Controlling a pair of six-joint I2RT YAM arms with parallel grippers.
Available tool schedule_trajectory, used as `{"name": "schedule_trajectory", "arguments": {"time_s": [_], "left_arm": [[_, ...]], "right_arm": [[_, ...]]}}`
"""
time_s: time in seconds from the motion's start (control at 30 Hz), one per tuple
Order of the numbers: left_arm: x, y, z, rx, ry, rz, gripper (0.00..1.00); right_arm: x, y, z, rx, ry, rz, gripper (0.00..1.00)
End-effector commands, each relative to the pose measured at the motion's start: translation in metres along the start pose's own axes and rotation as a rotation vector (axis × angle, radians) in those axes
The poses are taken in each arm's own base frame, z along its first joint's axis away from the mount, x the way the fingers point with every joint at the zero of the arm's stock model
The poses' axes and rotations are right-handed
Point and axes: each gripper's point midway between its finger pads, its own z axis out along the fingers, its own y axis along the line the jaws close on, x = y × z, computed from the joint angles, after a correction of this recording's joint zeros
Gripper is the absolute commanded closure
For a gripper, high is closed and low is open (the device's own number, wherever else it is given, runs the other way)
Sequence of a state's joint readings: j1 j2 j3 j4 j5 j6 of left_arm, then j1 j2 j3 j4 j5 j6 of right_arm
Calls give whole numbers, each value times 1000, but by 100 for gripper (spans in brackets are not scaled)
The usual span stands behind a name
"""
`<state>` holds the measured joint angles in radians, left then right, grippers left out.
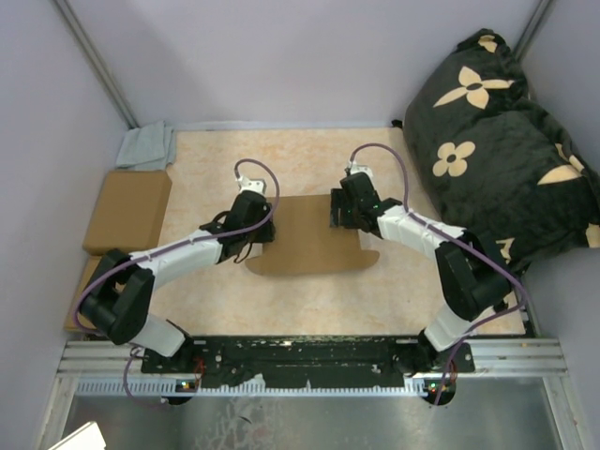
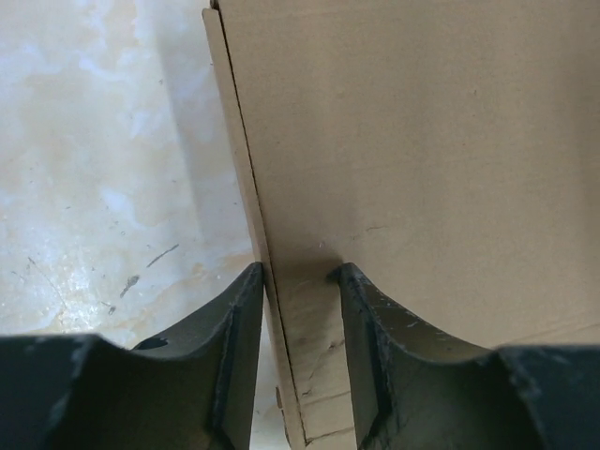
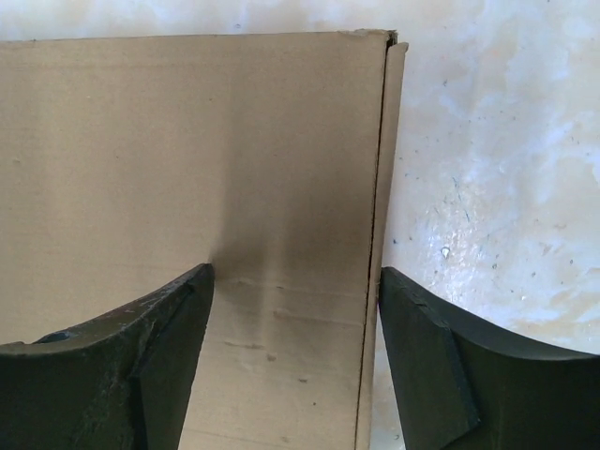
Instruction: Fold the paper box
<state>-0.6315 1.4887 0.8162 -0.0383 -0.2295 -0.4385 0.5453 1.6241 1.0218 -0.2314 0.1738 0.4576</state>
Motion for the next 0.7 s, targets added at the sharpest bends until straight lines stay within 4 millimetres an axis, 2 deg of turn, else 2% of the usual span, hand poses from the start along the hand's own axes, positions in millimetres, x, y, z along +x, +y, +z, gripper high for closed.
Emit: {"name": "schedule_trajectory", "arguments": {"time_s": [0.0,0.1,0.2,0.23,0.27,0.3,0.4,0.5,0.67], "left_arm": [[-20,-34,-9,110,-14,35,55],[-40,-25,-20,61,-61,52,49],[-53,-16,-36,23,-96,54,30],[-56,-15,-44,31,-109,53,20],[-57,-15,-51,44,-120,52,14],[-57,-15,-57,59,-135,44,10],[-49,-17,-73,132,-169,7,7],[-30,-17,-84,189,-157,-58,7],[0,-16,-96,262,-121,-79,11]], "right_arm": [[-31,27,-16,-84,-85,8,28],[-48,16,-39,-46,-160,12,22],[-65,9,-73,-48,-263,25,15],[-67,8,-83,-61,-281,44,6],[-64,8,-91,-82,-285,58,1],[-63,10,-100,-111,-293,67,1],[-45,17,-116,-229,-297,64,1],[-12,24,-119,-354,-255,57,1],[33,5,-108,-290,-119,117,10]]}}
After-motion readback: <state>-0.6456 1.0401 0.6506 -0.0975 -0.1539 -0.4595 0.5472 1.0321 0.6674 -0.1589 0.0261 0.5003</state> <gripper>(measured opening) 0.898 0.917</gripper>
